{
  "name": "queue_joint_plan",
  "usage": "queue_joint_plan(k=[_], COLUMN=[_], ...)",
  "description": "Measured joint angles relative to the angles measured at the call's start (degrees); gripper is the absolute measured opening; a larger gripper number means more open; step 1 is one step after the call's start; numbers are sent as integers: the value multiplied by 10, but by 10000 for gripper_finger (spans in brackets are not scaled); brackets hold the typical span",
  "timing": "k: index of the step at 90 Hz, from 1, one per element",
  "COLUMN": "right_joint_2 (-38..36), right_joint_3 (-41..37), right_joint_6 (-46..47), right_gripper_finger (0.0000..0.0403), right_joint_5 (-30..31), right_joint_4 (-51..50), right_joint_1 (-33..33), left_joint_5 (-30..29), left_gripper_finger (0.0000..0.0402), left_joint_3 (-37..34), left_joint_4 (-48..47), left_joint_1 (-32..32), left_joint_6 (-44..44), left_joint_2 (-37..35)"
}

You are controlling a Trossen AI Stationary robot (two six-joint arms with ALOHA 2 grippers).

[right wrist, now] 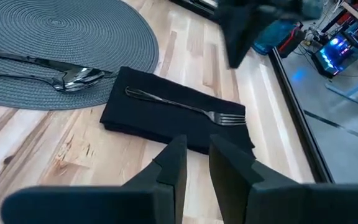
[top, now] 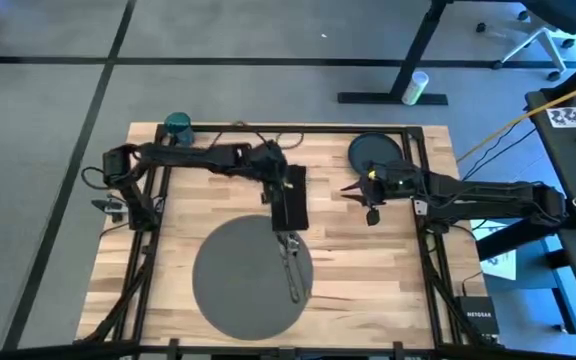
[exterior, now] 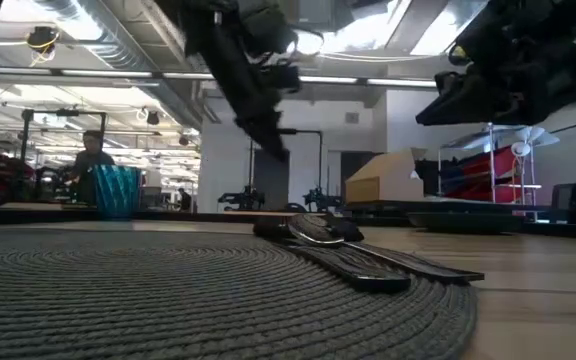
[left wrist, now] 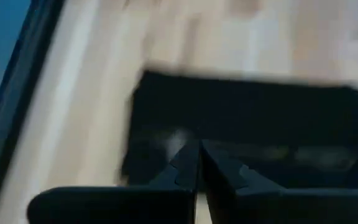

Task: Set table place
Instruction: Move the blue cup to the top of the table

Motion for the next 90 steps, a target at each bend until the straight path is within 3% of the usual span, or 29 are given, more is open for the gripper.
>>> queue_joint_plan(k=[9, 31, 47, 71, 90], right_joint_2=[0, 0, 0, 0, 0], right_joint_3=[0, 0, 0, 0, 0], right_joint_6=[-10, -12, -12, -12, -12], right_gripper_finger=[53, 53, 53, 53, 53], right_joint_5=[0, -12, -31, -35, -35], right_joint_4=[1, 1, 0, 0, 0], right_joint_1=[0, 0, 0, 0, 0], left_joint_5=[-27, -31, -33, -79, -97], left_gripper_finger=[0, 0, 0, 29, 67], left_joint_3=[30, 97, 111, 111, 111], left_joint_4=[-91, -227, -266, -309, -343], left_joint_1=[57, 237, 333, 375, 379], left_joint_6=[-12, -9, -12, 56, 26], left_joint_2=[-15, -43, -43, -43, -43])
